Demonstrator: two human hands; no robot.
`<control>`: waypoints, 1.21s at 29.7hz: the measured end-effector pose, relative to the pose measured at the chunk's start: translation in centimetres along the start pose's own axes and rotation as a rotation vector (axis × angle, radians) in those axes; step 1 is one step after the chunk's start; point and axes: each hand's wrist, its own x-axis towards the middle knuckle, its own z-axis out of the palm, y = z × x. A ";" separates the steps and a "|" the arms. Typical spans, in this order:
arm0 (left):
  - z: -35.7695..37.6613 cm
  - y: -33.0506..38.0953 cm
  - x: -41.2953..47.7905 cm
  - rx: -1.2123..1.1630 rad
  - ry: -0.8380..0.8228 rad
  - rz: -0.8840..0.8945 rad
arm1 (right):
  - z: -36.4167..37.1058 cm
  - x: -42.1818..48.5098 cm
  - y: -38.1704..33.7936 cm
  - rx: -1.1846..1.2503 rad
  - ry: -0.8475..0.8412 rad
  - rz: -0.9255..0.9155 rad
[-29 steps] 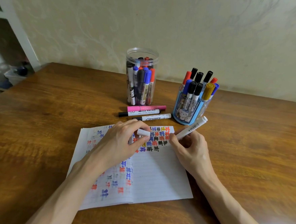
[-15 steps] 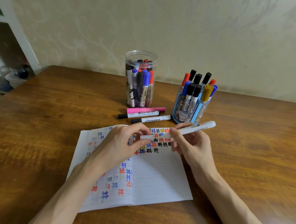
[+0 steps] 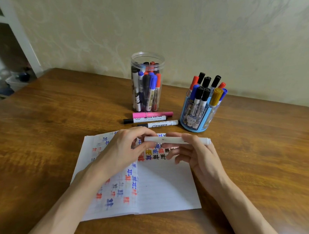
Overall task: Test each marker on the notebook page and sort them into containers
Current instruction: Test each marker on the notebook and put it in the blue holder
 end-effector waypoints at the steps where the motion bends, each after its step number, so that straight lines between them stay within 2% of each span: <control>1: -0.1 0.1 0.0 0.001 0.001 -0.004 | -0.2 0.0 -0.2 0.002 0.025 0.010; 4: -0.4 0.2 0.0 0.011 -0.026 -0.014 | -1.0 0.0 -0.4 -0.086 0.086 -0.030; 9: -0.3 -0.7 -0.2 0.092 0.018 -0.034 | -1.5 0.1 -0.5 -0.403 0.031 -0.145; 17: -0.2 -0.4 -0.3 0.123 0.060 -0.019 | -1.0 0.0 0.5 -0.443 0.015 -0.206; 23: -1.4 -0.2 -0.3 -0.096 0.017 -0.105 | -0.9 0.4 0.2 -0.472 -0.057 -0.172; 29: -2.2 1.4 -0.3 -0.398 0.102 -0.135 | 0.5 0.1 0.3 -0.478 -0.110 -0.181; 32: -2.3 2.3 -1.1 -0.475 0.156 -0.186 | 1.5 0.0 0.5 -0.468 -0.157 -0.192; 36: -4.8 4.0 -3.1 -0.479 0.281 -0.148 | 3.5 -0.6 0.0 -0.481 -0.259 -0.246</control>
